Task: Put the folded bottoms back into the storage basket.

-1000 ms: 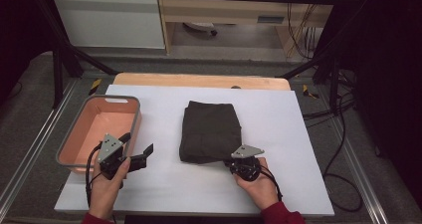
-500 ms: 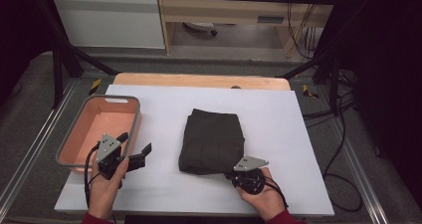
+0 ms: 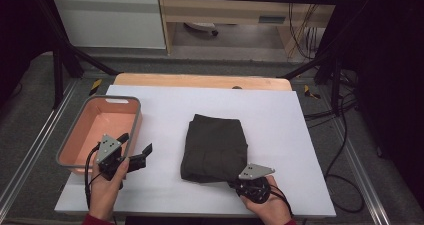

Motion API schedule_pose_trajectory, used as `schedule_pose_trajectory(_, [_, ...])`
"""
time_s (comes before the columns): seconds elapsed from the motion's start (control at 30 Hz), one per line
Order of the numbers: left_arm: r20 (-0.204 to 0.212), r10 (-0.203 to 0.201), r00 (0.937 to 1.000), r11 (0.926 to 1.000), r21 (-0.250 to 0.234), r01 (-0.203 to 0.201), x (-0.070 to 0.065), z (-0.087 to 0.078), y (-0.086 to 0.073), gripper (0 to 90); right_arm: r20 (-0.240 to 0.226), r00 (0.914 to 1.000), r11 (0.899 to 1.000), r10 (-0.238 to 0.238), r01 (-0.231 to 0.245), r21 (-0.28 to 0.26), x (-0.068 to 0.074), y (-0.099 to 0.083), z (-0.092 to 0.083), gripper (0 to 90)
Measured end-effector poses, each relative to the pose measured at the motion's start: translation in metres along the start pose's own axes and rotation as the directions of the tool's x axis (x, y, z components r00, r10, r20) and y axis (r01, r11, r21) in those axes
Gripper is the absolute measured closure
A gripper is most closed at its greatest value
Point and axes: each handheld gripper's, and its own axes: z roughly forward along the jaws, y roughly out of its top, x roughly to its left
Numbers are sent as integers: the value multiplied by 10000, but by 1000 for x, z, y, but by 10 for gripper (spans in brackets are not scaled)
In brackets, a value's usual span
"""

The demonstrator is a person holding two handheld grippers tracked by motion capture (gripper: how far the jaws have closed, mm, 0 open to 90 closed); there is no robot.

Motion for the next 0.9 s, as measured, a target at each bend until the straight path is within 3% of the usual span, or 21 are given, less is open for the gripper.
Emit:
schedule_pose_trajectory(0.07, [-1, -14, 10000, 10000, -26, 14, 0, 0, 0, 80, -122, 9999, 9999, 121, -121, 9, 0, -1, 0, 708])
schedule_pose_trajectory(0.1, [-13, -28, 10000, 10000, -27, 28, 1, 0, 0, 79, -42, 9995, 9995, 314, -313, 100, 2, -4, -2, 565])
schedule_pose_trajectory(0.13, [-24, -41, 10000, 10000, -30, 41, 1, 0, 0, 79, -42, 9995, 9995, 314, -313, 100, 2, -4, -2, 565])
schedule_pose_trajectory(0.17, [-31, -60, 10000, 10000, -42, 60, 1, 0, 0, 80, 209, 9990, 9990, 394, -398, 206, 3, -8, -4, 463])
schedule_pose_trajectory(0.23, [-31, -8, 10000, 10000, -23, 8, 1, 0, 0, 80, 602, 9968, 9980, 528, -548, 322, 4, -11, -8, 343])
schedule_pose_trajectory(0.33, [-29, 9, 10000, 10000, -9, -9, 0, 0, 0, 80, 1349, 9852, 9919, 1054, -1138, 564, 1, -17, -12, 192])
schedule_pose_trajectory(0.47, [-51, 15, 10000, 10000, -5, -15, 0, 0, 0, 80, 1653, 9759, 9889, 1426, -1476, 185, -4, -16, -16, 111])
schedule_pose_trajectory(0.63, [-52, -58, 10000, 10000, -54, 57, 1, -1, 0, 80, 1764, 9767, 9922, 1220, -1243, 22, -4, -12, -18, 87])
schedule_pose_trajectory(0.9, [-60, -28, 10000, 10000, -56, 28, 1, 0, 0, 80, 1505, 9846, 9936, 895, -778, -821, -3, -5, -26, 80])
